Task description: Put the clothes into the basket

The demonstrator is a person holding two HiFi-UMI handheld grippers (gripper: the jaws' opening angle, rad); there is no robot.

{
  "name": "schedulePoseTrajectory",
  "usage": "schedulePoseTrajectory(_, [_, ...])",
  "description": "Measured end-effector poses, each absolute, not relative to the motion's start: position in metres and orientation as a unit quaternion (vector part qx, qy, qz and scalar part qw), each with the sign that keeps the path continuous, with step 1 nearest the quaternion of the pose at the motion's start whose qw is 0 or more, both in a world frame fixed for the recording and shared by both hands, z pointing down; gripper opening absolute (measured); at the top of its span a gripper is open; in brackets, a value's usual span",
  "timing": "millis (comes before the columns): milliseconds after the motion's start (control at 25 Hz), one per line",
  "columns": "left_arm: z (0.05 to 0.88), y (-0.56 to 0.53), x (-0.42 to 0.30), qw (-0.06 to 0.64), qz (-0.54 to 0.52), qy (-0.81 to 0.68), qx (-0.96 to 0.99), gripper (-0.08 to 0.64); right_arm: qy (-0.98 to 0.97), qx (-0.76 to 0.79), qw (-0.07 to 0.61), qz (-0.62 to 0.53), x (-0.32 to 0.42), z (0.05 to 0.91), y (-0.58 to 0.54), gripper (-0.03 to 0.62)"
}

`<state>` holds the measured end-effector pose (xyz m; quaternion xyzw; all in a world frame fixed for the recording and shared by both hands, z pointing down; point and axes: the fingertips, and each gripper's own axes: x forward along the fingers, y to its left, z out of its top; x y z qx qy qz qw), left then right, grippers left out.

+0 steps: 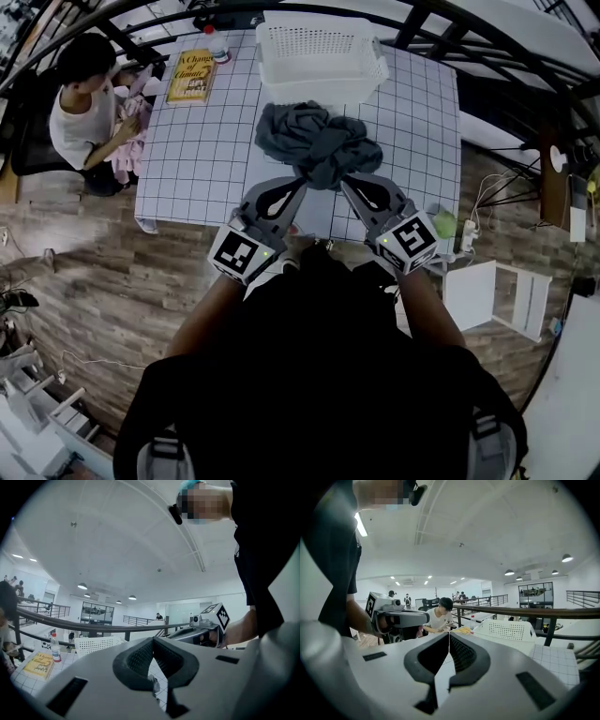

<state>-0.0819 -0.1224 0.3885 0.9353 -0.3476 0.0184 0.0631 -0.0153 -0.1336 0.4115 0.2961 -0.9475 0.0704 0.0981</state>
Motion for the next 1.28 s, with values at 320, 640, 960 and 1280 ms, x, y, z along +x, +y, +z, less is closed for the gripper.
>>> schedulePoseTrajectory(320, [0.403, -0.171, -0.068, 0.067, 0.023, -0.366, 0.928, 0.003, -0.937, 0.276, 0.182, 0.11, 0.003, 0.466, -0.185, 0.018])
schedulePoseTrajectory(640, [0.425, -0.205, -0.063, 0.055, 0.03, -0.38, 0.923, 0.003, -0.931, 0.243, 0.248, 0.111, 0.004, 0.51, -0.221, 0.018])
schedulePoseTrajectory(960, [0.459, -0.246, -0.07, 0.054, 0.035, -0.371, 0.927, 0.003, -0.92, 0.219, 0.295, 0.138, -0.012, 0.552, -0.245, 0.034])
schedulePoseTrajectory(1280, [0.505, -0.276, -0.081, 0.078, 0.048, -0.335, 0.938, 0.003, -0.885, 0.188, 0.388, 0.178, -0.026, 0.623, -0.26, 0.183])
